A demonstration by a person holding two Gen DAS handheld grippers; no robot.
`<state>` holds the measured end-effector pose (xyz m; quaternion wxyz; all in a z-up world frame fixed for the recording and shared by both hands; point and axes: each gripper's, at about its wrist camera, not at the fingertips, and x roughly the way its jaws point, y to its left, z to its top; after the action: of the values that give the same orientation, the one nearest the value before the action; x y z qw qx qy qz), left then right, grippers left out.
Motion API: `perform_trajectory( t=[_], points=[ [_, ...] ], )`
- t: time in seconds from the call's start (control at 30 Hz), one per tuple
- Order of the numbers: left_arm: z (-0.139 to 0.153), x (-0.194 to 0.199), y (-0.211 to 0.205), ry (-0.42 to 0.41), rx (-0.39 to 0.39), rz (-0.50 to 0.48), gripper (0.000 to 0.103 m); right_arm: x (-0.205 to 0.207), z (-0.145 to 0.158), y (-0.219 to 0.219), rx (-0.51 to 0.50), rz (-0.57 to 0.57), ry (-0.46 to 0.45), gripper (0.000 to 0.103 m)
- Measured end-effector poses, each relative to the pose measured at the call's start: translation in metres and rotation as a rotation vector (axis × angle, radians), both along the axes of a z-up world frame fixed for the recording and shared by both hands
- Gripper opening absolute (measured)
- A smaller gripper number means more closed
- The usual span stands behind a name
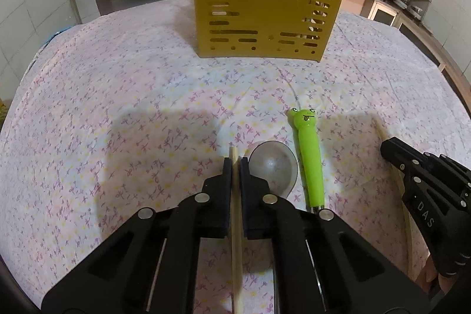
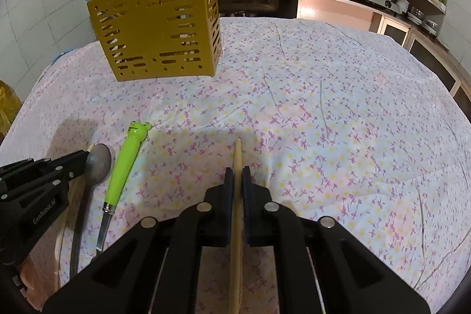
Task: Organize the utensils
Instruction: 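Close the left gripper on a wooden chopstick beside the grey spoon, then lift both held chopsticks and carry them over the yellow holder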
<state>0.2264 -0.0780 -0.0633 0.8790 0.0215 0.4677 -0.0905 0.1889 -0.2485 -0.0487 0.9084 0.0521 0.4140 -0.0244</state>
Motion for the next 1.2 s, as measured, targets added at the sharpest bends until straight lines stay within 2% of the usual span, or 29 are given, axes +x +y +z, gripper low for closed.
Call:
perform_trajectory(
  t=[0.2, 0.47, 0.73, 0.9, 1.2],
  points=[
    [0.019, -0.012, 0.014, -0.060, -0.037, 0.016, 0.004, -0.015, 0.022, 0.004, 0.011, 0.005, -0.090, 0.006],
    [0.066, -0.041, 0.042, -0.208, -0.084, 0.038, 0.004, -0.043, 0.071, 0.003, 0.046, 0.002, -0.265, 0.006],
    [0.111, -0.075, 0.058, -0.365, -0.138, 0.026, 0.004, -0.071, 0.104, 0.006, 0.070, 0.004, -0.446, 0.006],
    [0.118, -0.089, 0.059, -0.421, -0.132, 0.023, 0.004, -0.083, 0.112, 0.008, 0.070, 0.004, -0.538, 0.006],
    [0.116, -0.102, 0.063, -0.467, -0.141, 0.026, 0.004, -0.102, 0.102, 0.011, 0.051, -0.002, -0.618, 0.006]
  ],
)
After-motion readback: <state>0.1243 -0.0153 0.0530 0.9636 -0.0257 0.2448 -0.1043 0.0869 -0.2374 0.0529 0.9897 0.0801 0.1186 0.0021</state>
